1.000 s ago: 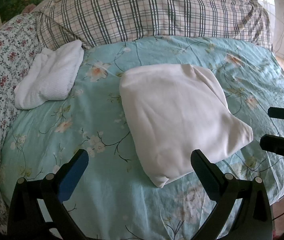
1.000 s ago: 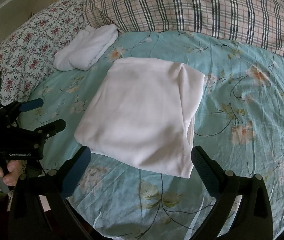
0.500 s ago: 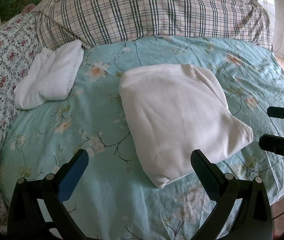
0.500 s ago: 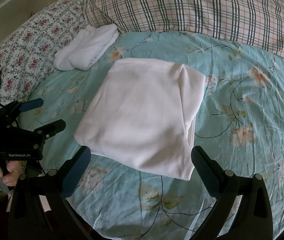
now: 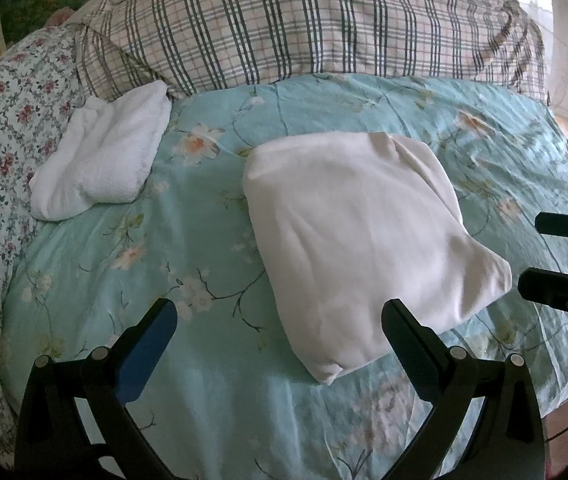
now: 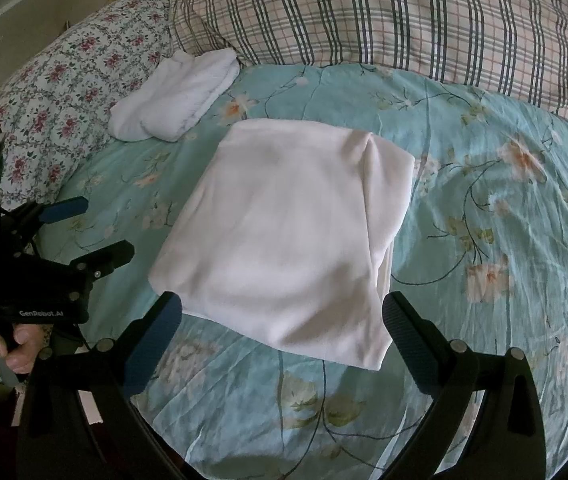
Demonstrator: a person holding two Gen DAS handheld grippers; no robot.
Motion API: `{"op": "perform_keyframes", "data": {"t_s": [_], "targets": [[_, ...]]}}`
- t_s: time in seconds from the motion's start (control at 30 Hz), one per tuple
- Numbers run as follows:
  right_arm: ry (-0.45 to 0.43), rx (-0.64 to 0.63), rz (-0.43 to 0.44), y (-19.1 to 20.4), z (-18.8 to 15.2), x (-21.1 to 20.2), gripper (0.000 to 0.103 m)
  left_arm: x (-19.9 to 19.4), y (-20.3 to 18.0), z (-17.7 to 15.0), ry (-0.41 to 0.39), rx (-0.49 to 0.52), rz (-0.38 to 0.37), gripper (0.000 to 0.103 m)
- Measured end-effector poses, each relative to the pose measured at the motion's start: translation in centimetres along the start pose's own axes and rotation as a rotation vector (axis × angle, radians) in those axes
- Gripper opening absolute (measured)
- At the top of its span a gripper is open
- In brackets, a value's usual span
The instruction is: Fold large clothes
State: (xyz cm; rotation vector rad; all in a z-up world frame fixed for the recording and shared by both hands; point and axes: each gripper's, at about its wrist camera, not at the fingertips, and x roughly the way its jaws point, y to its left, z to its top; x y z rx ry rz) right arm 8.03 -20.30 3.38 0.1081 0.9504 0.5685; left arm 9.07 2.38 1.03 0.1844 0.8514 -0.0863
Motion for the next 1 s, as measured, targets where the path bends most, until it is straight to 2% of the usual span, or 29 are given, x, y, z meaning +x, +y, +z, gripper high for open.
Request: {"op": "perform_keyframes", "data": {"t_s": [0.33, 1.0], "targets": [[0.018, 0.003, 0.01, -1.1, 1.4, 1.7, 0.1, 1.1, 1.0, 0.9, 0.002, -0.01, 0.013, 0.102], [0.029, 0.018, 0.013, -1.9, 1.1, 2.5, 0.1, 1.1, 0.5, 0.8, 0.002, -0.02, 0.005, 0.102]]}}
